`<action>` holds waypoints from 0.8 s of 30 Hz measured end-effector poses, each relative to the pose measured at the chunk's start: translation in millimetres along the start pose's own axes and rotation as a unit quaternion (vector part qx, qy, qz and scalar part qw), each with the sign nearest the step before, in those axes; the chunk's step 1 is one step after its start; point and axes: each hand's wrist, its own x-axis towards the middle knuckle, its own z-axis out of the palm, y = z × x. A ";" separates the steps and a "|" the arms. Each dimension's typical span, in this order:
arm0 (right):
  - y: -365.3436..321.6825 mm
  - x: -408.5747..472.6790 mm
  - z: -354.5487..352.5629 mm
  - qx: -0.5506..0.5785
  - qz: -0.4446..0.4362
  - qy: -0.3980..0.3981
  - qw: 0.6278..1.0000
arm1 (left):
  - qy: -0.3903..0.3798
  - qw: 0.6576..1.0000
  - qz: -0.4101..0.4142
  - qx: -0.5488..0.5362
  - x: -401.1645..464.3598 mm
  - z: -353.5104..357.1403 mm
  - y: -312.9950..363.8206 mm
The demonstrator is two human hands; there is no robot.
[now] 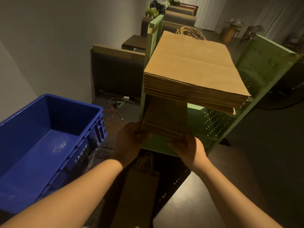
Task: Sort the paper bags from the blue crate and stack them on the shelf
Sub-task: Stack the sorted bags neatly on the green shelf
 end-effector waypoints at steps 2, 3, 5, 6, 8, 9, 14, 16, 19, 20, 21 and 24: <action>-2.2 -0.8 0.8 0.004 -0.013 0.010 1.000 | 0.005 1.000 -0.011 -0.012 -0.4 0.8 -0.8; -5.6 -1.4 0.1 0.008 -0.020 0.015 1.000 | 0.012 1.000 -0.011 -0.010 -1.0 0.8 -0.2; -9.0 -2.1 -0.6 0.015 -0.025 0.019 0.999 | 0.020 1.000 -0.010 -0.009 -3.0 1.0 0.4; -10.7 -2.9 -1.2 0.016 -0.026 0.023 0.999 | 0.024 1.000 -0.001 -0.009 -4.9 1.0 1.1; -14.2 -4.3 -1.7 0.014 -0.030 0.037 0.999 | 0.026 0.999 0.021 -0.027 -10.7 0.1 7.0; -15.3 -4.4 -1.5 0.007 -0.035 0.042 0.998 | 0.022 0.998 0.027 -0.046 -13.3 -0.2 10.6; -19.8 -3.5 -0.7 -0.027 -0.043 0.050 0.997 | 0.049 0.997 0.040 -0.045 -14.3 2.4 23.2; -20.9 -5.1 -1.9 -0.044 -0.044 0.057 0.996 | 0.071 0.996 0.029 -0.047 -15.2 4.4 23.4; -20.0 -9.3 -3.4 -0.059 -0.058 0.053 0.995 | 0.086 0.995 0.017 -0.049 -17.3 4.2 19.8; -18.1 -10.5 -4.0 -0.058 -0.063 0.049 0.995 | 0.087 0.995 0.015 -0.041 -17.9 3.6 18.9; -16.1 -11.4 -4.4 -0.054 -0.064 0.045 0.995 | 0.084 0.996 0.017 -0.036 -18.9 2.6 19.3; -16.4 -13.7 -5.9 -0.041 -0.074 0.045 0.995 | 0.066 0.996 0.042 -0.037 -22.4 -2.7 22.2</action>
